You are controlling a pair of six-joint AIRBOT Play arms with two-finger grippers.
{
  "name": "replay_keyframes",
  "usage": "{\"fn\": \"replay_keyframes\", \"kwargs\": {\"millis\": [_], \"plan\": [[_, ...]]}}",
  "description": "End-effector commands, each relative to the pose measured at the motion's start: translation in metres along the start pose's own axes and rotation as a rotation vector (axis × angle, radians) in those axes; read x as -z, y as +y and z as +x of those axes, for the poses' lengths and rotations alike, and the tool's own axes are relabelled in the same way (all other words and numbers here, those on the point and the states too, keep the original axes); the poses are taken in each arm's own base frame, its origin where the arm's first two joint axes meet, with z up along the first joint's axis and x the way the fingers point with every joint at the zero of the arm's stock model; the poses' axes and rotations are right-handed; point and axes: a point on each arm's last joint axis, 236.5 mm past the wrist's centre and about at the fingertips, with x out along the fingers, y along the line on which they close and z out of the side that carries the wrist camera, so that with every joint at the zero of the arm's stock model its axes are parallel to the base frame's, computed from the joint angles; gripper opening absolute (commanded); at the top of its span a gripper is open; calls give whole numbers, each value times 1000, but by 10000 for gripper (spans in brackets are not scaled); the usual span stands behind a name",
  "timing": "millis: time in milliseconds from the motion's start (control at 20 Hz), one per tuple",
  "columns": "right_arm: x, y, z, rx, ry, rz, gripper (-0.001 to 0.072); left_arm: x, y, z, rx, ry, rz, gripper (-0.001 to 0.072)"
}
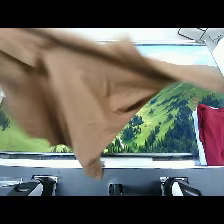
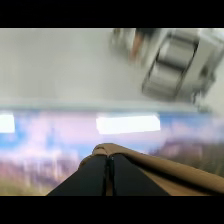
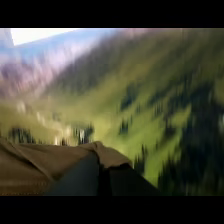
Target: Fold the clothes and pants, and hang the long-sleeved shirts on hangers.
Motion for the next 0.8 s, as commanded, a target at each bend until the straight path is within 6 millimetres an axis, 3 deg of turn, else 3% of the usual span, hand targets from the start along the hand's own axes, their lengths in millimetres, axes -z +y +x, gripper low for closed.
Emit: {"fn": "replay_keyframes", "kwargs": {"millis": [0,100,200,250,400,450,550,600,650,700,750], "plan": [[103,-42,89,34,427,173,36,167,33,91,-3,409,-130,21],[150,-62,140,46,525,261,36,248,38,128,-9,550,-172,21],[174,-68,180,36,546,383,36,309,34,152,-7,664,-185,21],[168,-61,199,-14,503,442,36,333,31,161,-2,715,-189,21],[116,-46,247,-128,281,559,36,381,18,181,16,796,-258,22],[108,-40,260,-139,245,567,36,394,14,185,23,822,-300,23],[119,-16,286,-154,272,559,37,407,5,187,41,858,-382,26],[125,-7,297,-155,281,542,49,407,5,187,44,860,-396,104],[126,0,304,-158,279,526,241,402,7,184,47,867,-399,368],[119,2,304,-164,262,515,508,392,14,176,51,893,-400,669],[102,0,298,-169,229,465,677,379,30,164,41,930,-378,714]]}}
